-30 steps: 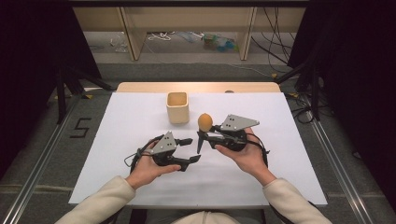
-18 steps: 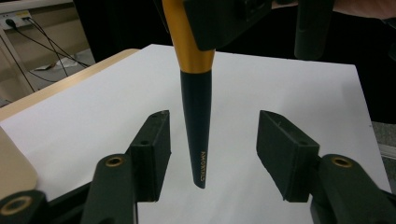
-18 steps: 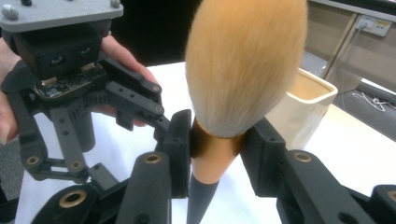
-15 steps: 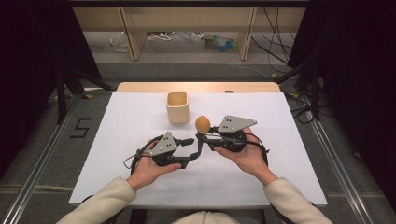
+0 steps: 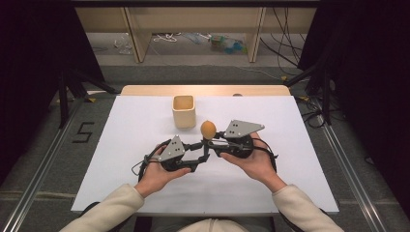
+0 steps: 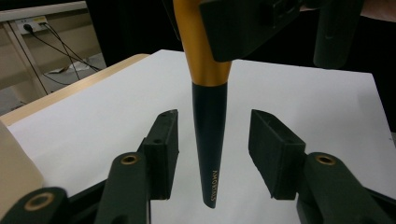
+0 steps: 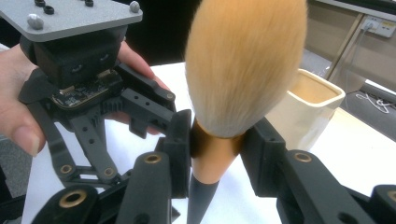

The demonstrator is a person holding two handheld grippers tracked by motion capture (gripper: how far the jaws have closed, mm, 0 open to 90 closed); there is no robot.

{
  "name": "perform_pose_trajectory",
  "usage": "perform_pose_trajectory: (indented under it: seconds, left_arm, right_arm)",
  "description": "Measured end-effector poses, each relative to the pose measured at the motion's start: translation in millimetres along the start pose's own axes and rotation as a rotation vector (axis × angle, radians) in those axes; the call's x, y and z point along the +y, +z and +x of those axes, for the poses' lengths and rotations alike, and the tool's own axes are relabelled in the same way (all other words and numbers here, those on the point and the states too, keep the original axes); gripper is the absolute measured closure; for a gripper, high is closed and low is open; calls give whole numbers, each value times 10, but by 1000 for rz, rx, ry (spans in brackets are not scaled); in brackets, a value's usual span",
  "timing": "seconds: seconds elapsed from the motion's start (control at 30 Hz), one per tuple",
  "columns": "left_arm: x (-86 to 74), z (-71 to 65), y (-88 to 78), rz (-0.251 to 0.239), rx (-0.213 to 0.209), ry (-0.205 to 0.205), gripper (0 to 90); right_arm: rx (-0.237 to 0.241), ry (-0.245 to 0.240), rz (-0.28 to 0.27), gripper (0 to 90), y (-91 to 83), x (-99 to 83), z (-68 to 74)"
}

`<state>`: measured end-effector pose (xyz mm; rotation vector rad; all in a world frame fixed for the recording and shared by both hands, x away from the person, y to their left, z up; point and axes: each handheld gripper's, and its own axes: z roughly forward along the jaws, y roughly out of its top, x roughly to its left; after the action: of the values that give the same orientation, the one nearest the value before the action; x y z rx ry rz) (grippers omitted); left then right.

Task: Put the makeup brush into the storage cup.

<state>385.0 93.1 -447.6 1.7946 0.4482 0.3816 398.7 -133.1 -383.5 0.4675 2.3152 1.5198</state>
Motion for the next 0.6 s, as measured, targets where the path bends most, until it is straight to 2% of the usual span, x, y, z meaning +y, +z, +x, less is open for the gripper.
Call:
perform_pose_trajectory:
  seconds: [0.17, 0.5, 0.53, 0.6]
  left_arm:
    - [9, 3, 9, -13, 8, -6, 588]
    - [7, 5, 24, -27, 9, -22, 636]
    - [3, 13, 35, -36, -1, -25, 641]
    - [3, 13, 31, -30, 8, -28, 647]
  right_arm:
    - [-5, -3, -6, 660, 15, 0, 10]
    - [-2, 5, -4, 660, 25, -1, 18]
    - [1, 5, -3, 661, 24, 1, 16]
    - [-4, 7, -7, 661, 23, 3, 19]
